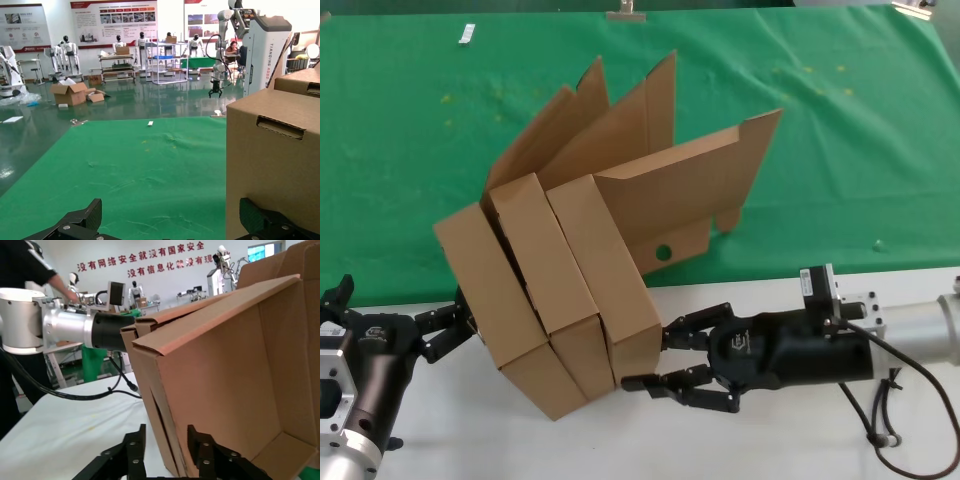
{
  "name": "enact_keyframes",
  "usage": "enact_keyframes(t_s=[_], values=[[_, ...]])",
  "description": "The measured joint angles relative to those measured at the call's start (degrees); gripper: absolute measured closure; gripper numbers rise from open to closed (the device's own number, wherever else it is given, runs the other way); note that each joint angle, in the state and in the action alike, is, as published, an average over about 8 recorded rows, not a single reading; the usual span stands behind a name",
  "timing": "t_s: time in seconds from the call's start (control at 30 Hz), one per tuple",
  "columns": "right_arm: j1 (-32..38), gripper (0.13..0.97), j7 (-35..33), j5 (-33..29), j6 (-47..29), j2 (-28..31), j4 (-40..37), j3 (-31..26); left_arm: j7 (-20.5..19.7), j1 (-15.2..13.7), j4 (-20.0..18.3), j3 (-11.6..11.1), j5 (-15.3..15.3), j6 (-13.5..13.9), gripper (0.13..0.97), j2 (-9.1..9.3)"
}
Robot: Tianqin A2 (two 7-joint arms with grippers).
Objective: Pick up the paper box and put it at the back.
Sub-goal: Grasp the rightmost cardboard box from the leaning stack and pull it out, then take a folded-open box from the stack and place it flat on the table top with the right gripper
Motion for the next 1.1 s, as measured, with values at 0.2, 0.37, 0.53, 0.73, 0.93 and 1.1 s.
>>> enact_keyframes(t_s=[0.2, 0.37, 0.53, 0.73, 0.93, 1.1], values=[[-0.03, 0.765, -0.53, -1.61, 0.83, 0.36, -0.01, 1.83, 0.00, 0.00, 0.00, 0.00, 0.00, 0.00, 0.132, 0.00], [-0.10, 0.825, -1.17, -2.79, 0.25, 0.94, 0.01, 3.14, 0.00, 0.00, 0.00, 0.00, 0.00, 0.00, 0.132, 0.00], [-0.39, 0.885, -1.84, -3.37, -0.69, 1.27, 0.05, 4.46, 0.00, 0.00, 0.00, 0.00, 0.00, 0.00, 0.132, 0.00], [-0.85, 0.923, -2.51, -3.60, -1.84, 1.64, 0.12, 6.19, 0.00, 0.00, 0.00, 0.00, 0.00, 0.00, 0.132, 0.00], [-0.71, 0.937, -2.68, -3.03, -2.88, 2.96, 0.53, 7.22, 0.00, 0.00, 0.00, 0.00, 0.00, 0.00, 0.132, 0.00], [-1.43, 0.940, -1.77, 2.16, -3.46, 6.13, 3.80, 3.07, 0.00, 0.00, 0.00, 0.00, 0.00, 0.00, 0.132, 0.00]])
